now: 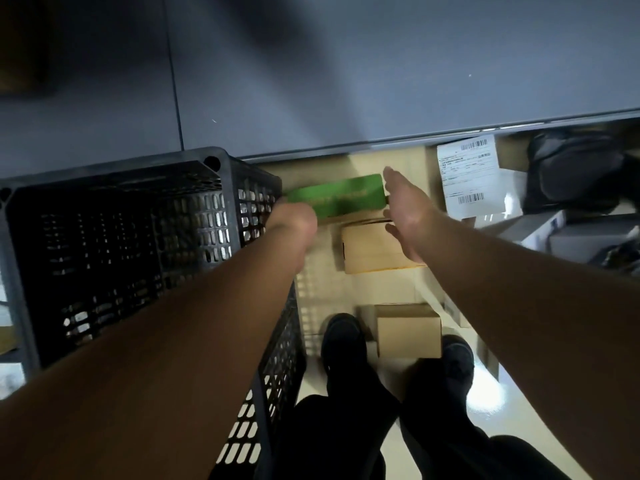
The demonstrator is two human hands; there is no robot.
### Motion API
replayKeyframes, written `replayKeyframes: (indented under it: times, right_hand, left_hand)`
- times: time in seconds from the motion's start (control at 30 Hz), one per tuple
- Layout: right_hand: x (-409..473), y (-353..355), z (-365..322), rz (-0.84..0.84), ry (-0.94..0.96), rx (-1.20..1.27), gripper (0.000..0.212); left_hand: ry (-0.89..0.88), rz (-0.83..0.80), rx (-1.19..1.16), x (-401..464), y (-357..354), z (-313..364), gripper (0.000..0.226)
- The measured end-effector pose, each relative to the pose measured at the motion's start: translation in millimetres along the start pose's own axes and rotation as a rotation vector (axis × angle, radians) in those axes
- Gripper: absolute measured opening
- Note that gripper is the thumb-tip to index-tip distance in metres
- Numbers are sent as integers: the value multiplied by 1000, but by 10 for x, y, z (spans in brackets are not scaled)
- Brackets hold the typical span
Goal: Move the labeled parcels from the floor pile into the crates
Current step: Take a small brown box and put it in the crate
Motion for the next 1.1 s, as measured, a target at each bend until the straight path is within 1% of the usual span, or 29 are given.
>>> replayKeyframes:
  times: [0.03,0.07,0.1,0.13,0.17,0.2,0.23,0.27,0.3,0.33,0.4,0.47,0.53,0.6,0.67,0.73,0.8,0.97,1.03,1.1]
  right_hand:
    - [-47,88,61,24,-20,-1,71]
    - [-109,174,118,38,-30,0,68]
    - [-192,260,169,40,-36,5,64]
    - [-287,341,220,33,-40,13,62]
    - [-387,420,267,30,-48,29,62]
    - [-496,507,313,31,-69,54,65]
    - [-610,598,354,36,-98,83,70]
    - [-717,685,387,38,-123,120,72]
    - [-829,773,401,35,-131,165,70]
    - [-940,855,402,28,-127,214,65]
    - [-1176,1020,389,29,-105,271,55]
    - [-1429,1180,351,38,-67,275,48]
    - [-1608,1262,341,27,-46,273,42]
    - [-1784,1318,314,12,-15,283,41]
    - [-1915,1364,316,23,-9,282,46]
    - [-1997,1408,347,38,-14,264,53]
    - [-2068,1436,397,28,-8,243,54]
    - [-2240,1510,544,-17,35,210,50]
    - [-2339,1572,634,-33,59,187,46]
    - [-2463,1635,742,-45,89,142,43]
  left_hand:
    - [-4,18,-37,-71,-3,0,34]
    - [96,32,-209,-162,6,-16,39]
    - [324,33,-537,-254,38,-54,43]
    - [469,-16,-753,-344,74,-81,46]
    - [489,0,-843,-433,124,-59,46]
    - [438,-1,-847,-516,169,-32,45]
    - [396,-36,-838,-618,233,-1,43]
    - [401,-52,-838,-728,282,-2,43]
    - [449,-10,-888,-805,295,-23,43]
    - [502,-16,-987,-899,327,-32,45]
    - [457,-67,-1037,-1106,460,-18,49]
    - [407,-102,-998,-1252,555,-36,50]
    - [355,-76,-994,-1358,607,-37,40]
    - [315,-58,-969,-1470,722,-24,30]
    - [260,-63,-956,-1566,807,-13,36]
    - [267,-64,-949,-1652,832,-32,40]
    - [282,-48,-984,-1785,826,-79,39]
    - [338,19,-1100,-2163,607,-279,26]
    - [374,24,-1134,-2360,498,-333,25]
    - [390,18,-1153,-2574,401,-391,28]
Point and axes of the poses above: each hand's wrist, its own x-axis towards the middle knuckle, its own y-axis out of the back of the hand, z = x × y, the point moved 4 cm from there along x, towards the middle knuckle, and after that the axes turned 9 degrees about z, right-handed, at the moved point
